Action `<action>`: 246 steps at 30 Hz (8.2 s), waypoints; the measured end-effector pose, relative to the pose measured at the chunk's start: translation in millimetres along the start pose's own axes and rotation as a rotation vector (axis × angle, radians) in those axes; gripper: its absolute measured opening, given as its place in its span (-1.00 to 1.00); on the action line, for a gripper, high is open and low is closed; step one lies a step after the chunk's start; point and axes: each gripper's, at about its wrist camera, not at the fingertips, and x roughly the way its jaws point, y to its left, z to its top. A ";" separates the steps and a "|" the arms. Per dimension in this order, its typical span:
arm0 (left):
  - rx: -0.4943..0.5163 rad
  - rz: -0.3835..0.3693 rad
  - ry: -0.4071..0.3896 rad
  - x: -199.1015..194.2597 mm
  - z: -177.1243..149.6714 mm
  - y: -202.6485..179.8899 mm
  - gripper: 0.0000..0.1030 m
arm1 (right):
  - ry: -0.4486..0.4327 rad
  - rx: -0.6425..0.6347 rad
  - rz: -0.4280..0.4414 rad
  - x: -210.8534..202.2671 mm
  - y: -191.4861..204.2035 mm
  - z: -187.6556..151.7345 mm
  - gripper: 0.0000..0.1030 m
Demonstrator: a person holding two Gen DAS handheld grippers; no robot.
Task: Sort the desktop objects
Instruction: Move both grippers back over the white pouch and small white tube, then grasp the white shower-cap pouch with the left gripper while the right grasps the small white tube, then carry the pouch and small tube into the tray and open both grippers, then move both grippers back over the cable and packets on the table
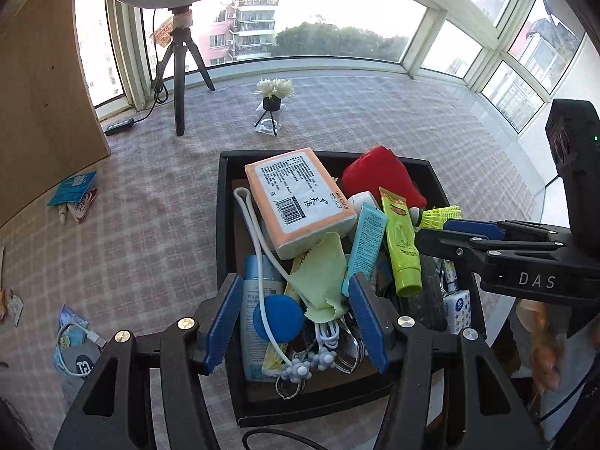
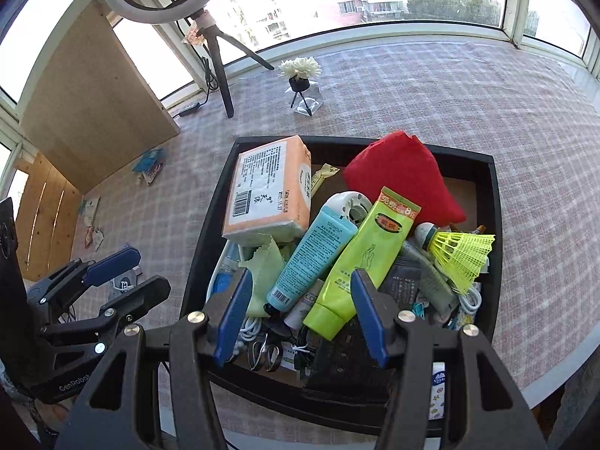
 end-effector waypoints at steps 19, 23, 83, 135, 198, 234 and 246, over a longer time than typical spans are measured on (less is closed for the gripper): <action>-0.205 0.106 -0.041 -54.6 -54.9 150.8 0.16 | -0.011 -0.193 0.007 32.5 149.9 0.9 0.05; -0.251 0.136 -0.039 -65.4 -66.7 193.7 0.16 | 0.001 -0.216 0.019 44.0 180.2 3.1 0.05; -0.604 0.286 0.171 32.1 -36.4 602.7 0.45 | 0.325 -0.361 -0.071 338.6 413.3 171.0 -0.28; -0.207 -0.055 -0.033 -45.9 3.6 160.6 -0.78 | 0.146 -0.176 0.064 78.2 129.5 61.6 -0.57; -0.289 0.261 -0.144 -98.2 -101.0 89.0 0.29 | -0.001 -0.374 0.033 16.6 134.5 -31.5 0.05; -0.595 0.407 -0.119 -156.1 -224.6 270.2 0.50 | 0.043 -0.452 0.036 63.6 267.5 -77.7 0.06; -0.589 0.396 -0.132 -164.9 -231.3 297.4 0.52 | 0.049 -0.452 0.015 73.1 295.9 -89.1 0.06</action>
